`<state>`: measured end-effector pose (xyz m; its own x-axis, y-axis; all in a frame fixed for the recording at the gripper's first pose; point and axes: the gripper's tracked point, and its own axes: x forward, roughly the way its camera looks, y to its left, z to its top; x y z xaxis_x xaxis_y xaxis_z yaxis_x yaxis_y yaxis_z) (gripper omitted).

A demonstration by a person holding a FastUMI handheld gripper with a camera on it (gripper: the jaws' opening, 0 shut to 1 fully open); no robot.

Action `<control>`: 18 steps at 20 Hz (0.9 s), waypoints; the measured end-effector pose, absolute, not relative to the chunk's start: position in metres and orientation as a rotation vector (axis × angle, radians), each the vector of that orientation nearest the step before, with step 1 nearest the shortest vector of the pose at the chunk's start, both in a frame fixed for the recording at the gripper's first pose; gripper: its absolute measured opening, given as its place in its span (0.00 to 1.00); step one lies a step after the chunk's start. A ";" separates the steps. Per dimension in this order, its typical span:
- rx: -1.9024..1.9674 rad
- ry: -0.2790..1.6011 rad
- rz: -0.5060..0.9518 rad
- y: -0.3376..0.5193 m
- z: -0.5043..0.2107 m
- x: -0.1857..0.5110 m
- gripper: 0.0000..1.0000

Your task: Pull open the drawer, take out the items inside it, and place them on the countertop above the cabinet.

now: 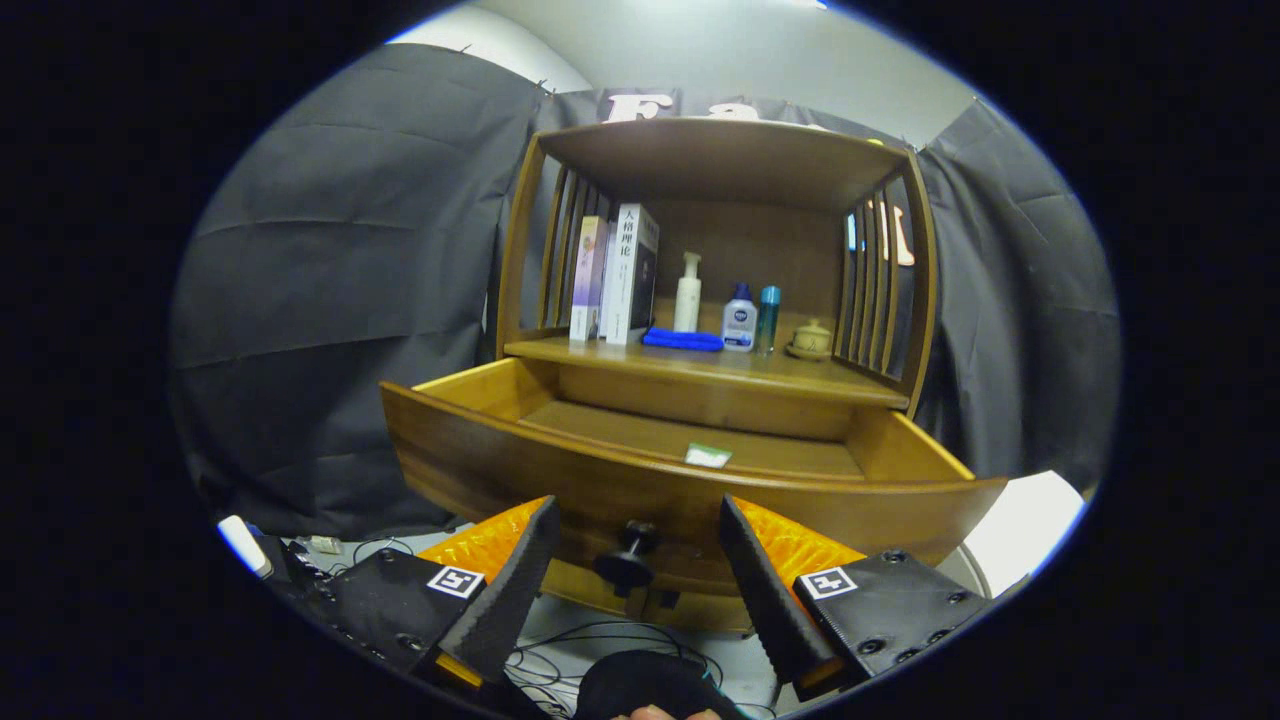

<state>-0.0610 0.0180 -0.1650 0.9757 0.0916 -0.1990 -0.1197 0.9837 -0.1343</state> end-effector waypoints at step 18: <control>-0.192 0.273 0.150 -0.023 -0.064 0.064 0.97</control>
<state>0.0636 -0.0231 -0.0636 0.9521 0.1207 -0.2810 -0.1726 0.9706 -0.1677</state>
